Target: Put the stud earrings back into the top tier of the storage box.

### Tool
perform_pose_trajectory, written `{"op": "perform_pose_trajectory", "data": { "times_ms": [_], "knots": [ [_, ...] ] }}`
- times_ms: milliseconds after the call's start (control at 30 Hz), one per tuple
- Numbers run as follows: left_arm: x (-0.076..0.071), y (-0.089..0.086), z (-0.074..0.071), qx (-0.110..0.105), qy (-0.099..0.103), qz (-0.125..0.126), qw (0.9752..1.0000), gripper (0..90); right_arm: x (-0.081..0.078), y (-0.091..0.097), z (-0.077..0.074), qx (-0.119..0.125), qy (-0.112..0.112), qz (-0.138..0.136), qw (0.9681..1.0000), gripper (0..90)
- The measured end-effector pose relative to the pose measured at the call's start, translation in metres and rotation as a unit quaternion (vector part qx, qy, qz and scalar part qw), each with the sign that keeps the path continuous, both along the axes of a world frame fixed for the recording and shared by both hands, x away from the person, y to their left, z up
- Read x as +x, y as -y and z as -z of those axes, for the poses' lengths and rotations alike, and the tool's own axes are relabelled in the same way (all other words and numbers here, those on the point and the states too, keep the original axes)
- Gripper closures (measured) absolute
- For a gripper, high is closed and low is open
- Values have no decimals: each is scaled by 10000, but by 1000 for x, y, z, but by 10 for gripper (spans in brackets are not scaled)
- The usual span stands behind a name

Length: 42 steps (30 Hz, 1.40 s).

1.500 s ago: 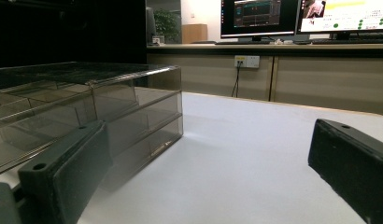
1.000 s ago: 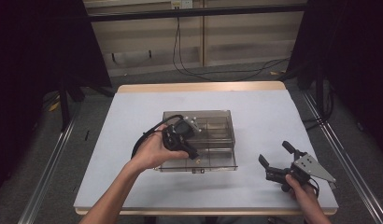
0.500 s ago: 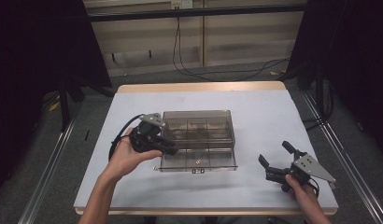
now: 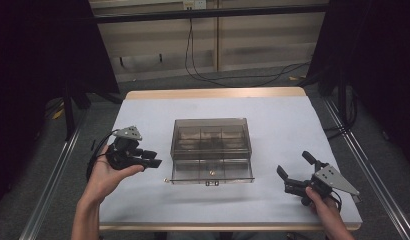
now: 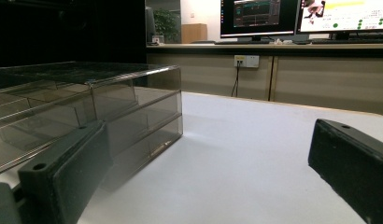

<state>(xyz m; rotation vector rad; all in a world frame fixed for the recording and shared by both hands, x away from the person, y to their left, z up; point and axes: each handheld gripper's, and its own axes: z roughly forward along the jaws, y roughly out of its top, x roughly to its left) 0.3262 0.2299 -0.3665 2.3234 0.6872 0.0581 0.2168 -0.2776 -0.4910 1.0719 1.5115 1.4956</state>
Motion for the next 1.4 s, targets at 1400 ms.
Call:
{"op": "perform_pose_trajectory", "data": {
  "times_ms": [1400],
  "knots": [
    [26, 25, 87, 988, -1177, 101, 9881, 758, -1, 0, 0, -30, 4, -38, 10000, 0]
  ]
}}
